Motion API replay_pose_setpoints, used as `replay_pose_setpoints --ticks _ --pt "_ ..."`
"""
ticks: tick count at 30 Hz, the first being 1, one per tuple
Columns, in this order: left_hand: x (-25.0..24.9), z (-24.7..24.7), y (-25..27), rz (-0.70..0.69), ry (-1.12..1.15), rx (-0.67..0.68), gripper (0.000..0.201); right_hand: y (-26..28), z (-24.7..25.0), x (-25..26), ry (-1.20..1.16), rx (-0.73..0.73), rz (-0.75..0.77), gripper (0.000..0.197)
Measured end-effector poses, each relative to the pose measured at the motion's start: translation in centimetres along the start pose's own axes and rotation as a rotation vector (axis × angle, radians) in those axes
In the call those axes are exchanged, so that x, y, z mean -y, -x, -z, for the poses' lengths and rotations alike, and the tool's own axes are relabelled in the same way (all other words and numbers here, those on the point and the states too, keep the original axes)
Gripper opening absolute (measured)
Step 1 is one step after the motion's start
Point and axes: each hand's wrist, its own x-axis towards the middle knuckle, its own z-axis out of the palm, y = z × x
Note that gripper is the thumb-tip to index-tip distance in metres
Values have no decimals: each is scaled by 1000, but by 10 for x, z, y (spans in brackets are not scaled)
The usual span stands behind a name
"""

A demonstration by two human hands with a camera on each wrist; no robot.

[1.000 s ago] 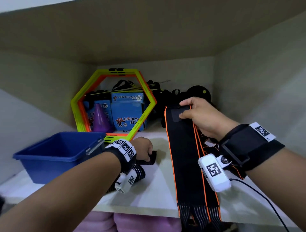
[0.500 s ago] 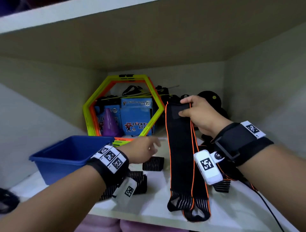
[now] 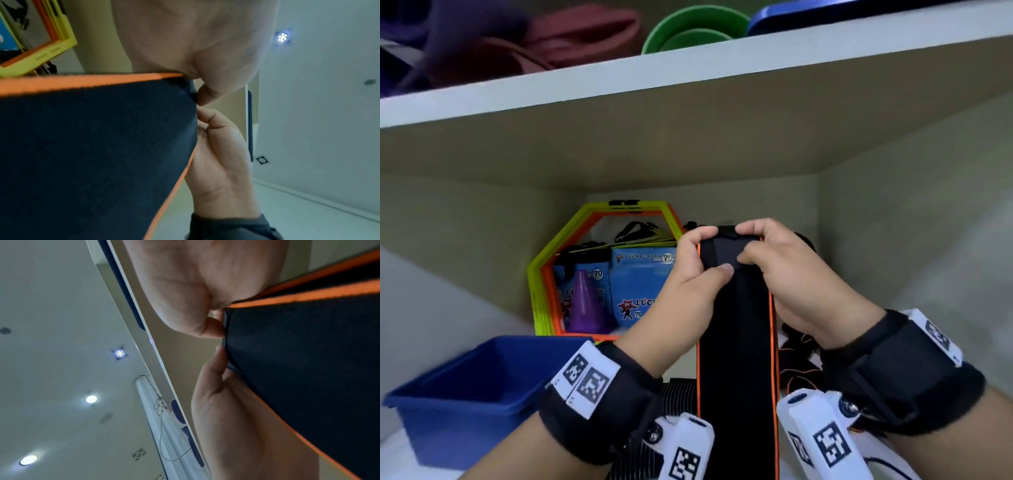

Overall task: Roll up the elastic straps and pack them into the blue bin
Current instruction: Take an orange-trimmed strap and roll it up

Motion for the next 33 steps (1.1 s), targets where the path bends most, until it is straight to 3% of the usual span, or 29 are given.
replay_pose_setpoints --ticks 4,7,10,13,15,18,20,23,28,33 --pt "14 11 -27 138 -2 -86 32 -34 11 -25 231 -17 2 33" --pt "29 18 -51 201 -209 -136 28 -60 20 -53 426 -54 -4 33" --pt "42 28 -82 137 -416 -223 36 -83 27 -64 565 -106 86 38" --pt "31 31 -100 -32 -488 -265 56 -100 32 -45 706 -182 322 41" --pt "22 31 -104 -89 -475 -239 56 -102 35 -33 760 -221 431 41" --pt "33 33 -99 -17 -496 -213 42 -91 40 -40 827 -223 401 38" --pt "56 39 -83 47 -579 -166 26 -76 48 -64 851 -166 300 36" --pt "90 47 -40 132 -820 12 13 -40 63 -104 920 -58 150 37" --pt "126 44 36 214 -1056 312 15 27 79 -152 984 161 -89 42" --pt "126 37 88 144 -1057 497 18 75 79 -155 1039 394 -124 35"
